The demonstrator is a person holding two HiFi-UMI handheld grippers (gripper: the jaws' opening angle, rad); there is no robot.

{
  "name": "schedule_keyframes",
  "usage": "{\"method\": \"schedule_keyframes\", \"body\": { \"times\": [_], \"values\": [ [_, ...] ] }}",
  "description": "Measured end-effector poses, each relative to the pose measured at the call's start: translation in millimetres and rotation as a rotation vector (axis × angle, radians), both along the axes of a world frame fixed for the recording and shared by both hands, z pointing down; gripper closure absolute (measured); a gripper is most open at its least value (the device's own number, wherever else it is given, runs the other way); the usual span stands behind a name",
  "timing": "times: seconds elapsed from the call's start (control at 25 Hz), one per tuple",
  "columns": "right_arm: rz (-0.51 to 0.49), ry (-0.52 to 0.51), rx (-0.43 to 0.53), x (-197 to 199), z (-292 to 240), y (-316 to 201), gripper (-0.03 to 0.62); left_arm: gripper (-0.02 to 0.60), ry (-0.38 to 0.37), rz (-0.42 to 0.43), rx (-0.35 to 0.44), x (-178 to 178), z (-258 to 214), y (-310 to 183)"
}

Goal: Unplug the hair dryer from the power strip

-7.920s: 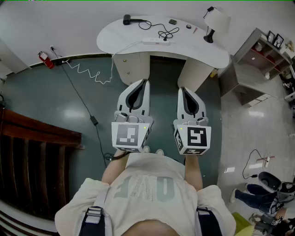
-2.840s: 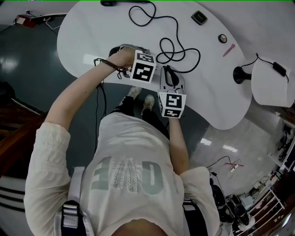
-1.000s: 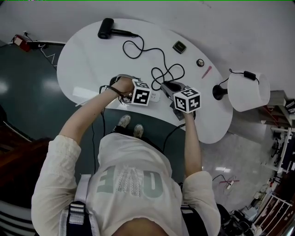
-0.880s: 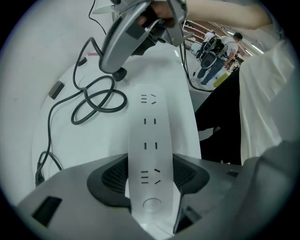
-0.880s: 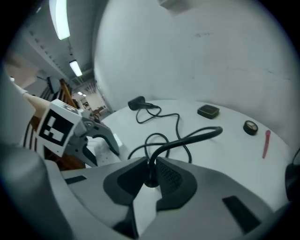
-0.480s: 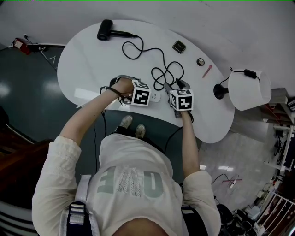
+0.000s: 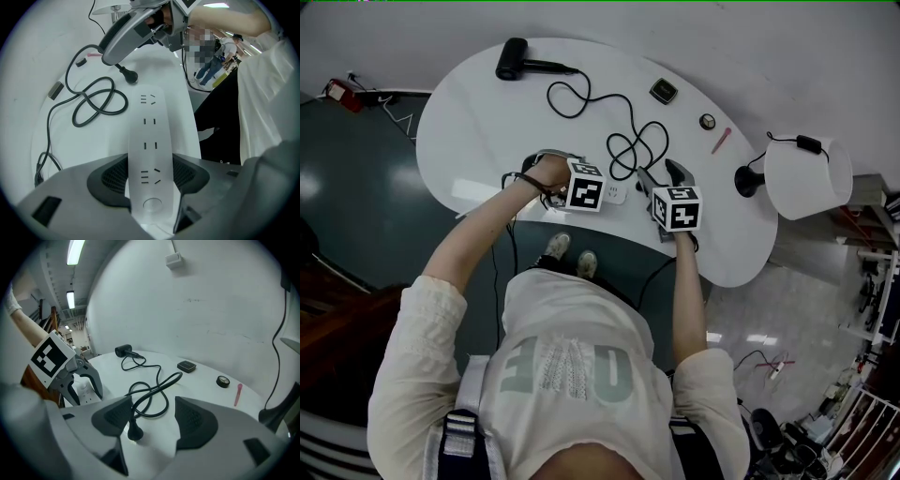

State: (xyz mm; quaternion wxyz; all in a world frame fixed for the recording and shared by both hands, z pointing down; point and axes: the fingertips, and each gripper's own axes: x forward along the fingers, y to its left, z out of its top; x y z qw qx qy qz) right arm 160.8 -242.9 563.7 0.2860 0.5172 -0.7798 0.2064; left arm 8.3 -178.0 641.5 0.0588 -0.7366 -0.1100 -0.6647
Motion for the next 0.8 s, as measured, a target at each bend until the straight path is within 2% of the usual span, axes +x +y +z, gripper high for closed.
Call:
{"method": "schedule_keyframes", "body": {
  "times": [0.24, 0.36, 0.56, 0.72, 0.8],
  "values": [
    [-0.012, -0.011, 0.034, -3, -15, 3, 0.312, 0.313, -0.004, 0.006, 0.012, -1, -1, 0],
    [-0.014, -0.017, 0.074, -2, -34, -1, 0.31, 0.311, 0.055, -0.039, 0.013, 5, -12, -3],
    [-0.014, -0.004, 0.171, -3, -78, -15, 0.31, 0.308, 0.297, -0.177, 0.003, 38, -74, -26],
    [0.078, -0.014, 0.362, 3, -144, -34, 0.311, 0.308, 0.526, -0.33, 0.046, 65, -143, -63],
    [0.111, -0.033, 0.452, 4, -180, -38, 0.312, 0.308, 0.669, -0.414, 0.081, 75, -184, -79]
  ]
}}
